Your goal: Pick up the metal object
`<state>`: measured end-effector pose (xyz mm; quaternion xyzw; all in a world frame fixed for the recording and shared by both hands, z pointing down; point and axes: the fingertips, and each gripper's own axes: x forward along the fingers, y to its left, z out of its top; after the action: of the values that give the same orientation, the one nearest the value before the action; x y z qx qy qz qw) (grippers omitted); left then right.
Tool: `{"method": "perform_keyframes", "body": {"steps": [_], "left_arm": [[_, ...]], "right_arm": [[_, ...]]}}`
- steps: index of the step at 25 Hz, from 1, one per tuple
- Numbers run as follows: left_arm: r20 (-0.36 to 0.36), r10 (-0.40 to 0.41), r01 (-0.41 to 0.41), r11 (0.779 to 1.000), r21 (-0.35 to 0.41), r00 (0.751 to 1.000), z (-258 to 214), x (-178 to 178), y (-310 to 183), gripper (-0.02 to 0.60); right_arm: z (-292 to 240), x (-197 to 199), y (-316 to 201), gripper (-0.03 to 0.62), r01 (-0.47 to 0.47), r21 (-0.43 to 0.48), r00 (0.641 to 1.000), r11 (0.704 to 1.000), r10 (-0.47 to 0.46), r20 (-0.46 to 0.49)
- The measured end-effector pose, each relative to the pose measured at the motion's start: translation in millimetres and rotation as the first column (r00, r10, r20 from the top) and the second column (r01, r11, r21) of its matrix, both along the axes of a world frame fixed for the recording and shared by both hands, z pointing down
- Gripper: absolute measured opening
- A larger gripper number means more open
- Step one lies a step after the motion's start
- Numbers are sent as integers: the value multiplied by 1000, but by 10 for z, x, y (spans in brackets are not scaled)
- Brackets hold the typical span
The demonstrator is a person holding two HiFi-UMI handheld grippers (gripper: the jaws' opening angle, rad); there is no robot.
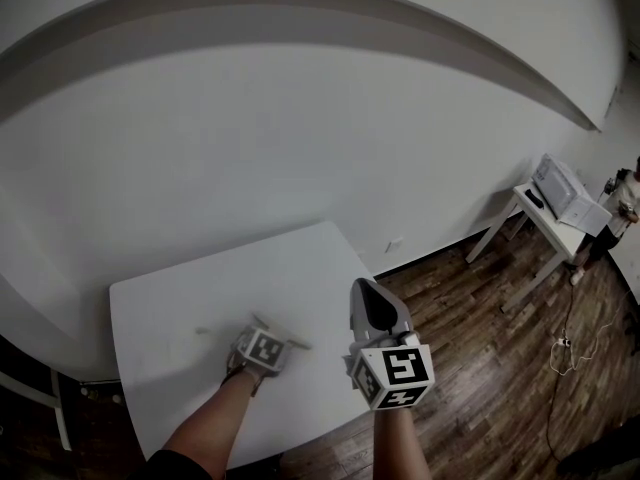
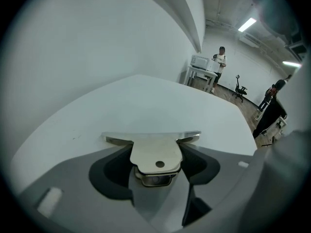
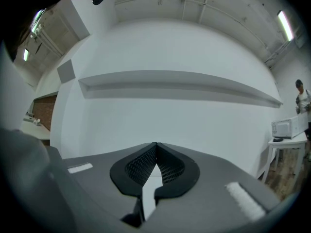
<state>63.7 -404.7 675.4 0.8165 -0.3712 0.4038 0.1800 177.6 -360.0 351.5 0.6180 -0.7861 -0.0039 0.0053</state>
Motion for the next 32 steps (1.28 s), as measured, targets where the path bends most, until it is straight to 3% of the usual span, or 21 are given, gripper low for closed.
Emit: {"method": "perform_keyframes", "body": {"steps": [9,18,22,26,29,32], "left_arm": [[-24,-21,21,999,24,999,-229,-125,14,290],[-174,-43,71,984,161,984,-1189,-199,-97,290],[-278,-8,86,959,271,961,-1972,-145,-138,290],[-323,19,114,914,389,946,-2652,-236,-151,290],[-343,35,129,887,443,939,-2987,-297,-126,290],[-365,45,140,875,464,930,-3132,-350,-75,290]], "right_arm": [[3,-65,27,11,17,-24,1000,1000,-17,10],[17,-306,-68,11,60,-22,998,998,-59,9],[-16,-408,-100,11,83,-24,997,996,-83,6],[-7,-488,-94,11,96,-29,995,995,-95,8],[-48,-546,-87,11,105,-18,994,994,-105,12],[-91,-581,-67,11,111,-6,994,994,-111,14]]}}
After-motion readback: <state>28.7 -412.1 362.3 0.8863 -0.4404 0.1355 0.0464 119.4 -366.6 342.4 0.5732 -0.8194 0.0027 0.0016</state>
